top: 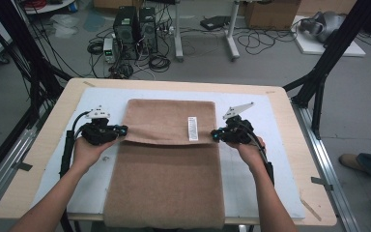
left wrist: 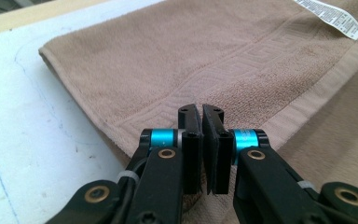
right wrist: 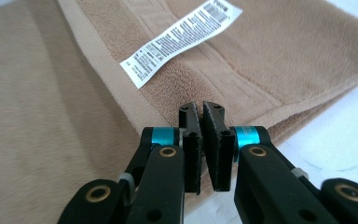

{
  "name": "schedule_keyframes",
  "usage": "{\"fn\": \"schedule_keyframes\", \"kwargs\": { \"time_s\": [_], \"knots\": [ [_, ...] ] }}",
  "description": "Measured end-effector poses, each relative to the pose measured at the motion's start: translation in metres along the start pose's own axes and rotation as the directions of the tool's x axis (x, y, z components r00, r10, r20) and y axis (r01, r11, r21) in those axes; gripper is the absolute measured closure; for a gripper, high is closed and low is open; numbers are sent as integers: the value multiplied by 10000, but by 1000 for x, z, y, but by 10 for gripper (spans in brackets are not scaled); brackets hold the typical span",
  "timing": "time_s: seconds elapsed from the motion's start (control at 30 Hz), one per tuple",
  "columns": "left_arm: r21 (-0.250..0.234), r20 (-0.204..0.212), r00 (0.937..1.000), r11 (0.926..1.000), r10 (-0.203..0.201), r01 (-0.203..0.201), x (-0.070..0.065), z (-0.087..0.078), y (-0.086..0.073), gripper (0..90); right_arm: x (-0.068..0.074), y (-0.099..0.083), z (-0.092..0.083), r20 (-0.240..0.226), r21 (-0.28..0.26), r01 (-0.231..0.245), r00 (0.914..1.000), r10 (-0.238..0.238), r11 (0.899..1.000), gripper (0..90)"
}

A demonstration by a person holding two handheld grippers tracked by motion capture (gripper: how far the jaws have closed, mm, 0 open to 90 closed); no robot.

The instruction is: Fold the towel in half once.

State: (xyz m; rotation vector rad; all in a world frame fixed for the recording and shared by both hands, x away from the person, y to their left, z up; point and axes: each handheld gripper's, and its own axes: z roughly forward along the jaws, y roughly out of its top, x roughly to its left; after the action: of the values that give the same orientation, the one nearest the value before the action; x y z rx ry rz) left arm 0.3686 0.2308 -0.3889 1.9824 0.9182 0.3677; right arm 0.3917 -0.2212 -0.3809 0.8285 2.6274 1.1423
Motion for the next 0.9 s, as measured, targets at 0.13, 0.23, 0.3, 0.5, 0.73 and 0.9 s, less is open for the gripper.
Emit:
{"fn": "schedule_keyframes", "kwargs": {
  "time_s": [0.13, 0.23, 0.3, 0.5, 0.73, 0.9],
  "knots": [
    [-116, 195, 9997, 9998, 145, -143, -6, -13, 0, 859, 8, 0, -13, -294, -139, 102, 9995, -106, 9999, 861],
    [-127, 253, 9989, 9991, 396, -392, -13, -22, -4, 859, 17, -3, -20, -538, -185, 284, 9981, -293, 9994, 861],
    [-153, 303, 9980, 9984, 546, -542, -18, -27, -7, 859, 24, -6, -24, -683, -293, 419, 9967, -438, 9987, 861],
    [-232, 457, 9944, 9953, 955, -945, -34, -42, -21, 860, 40, -17, -36, -1039, -576, 684, 9918, -741, 9960, 862],
    [-488, 550, 9911, 9918, 1210, -1184, -54, -59, -40, 860, 65, -26, -50, -1260, -674, 1283, 9827, -1360, 9894, 862],
    [-618, 427, 9885, 9879, 1452, -1424, -70, -73, -52, 860, 81, -34, -57, -1510, -657, 1763, 9712, -1845, 9821, 861]
  ]
}}
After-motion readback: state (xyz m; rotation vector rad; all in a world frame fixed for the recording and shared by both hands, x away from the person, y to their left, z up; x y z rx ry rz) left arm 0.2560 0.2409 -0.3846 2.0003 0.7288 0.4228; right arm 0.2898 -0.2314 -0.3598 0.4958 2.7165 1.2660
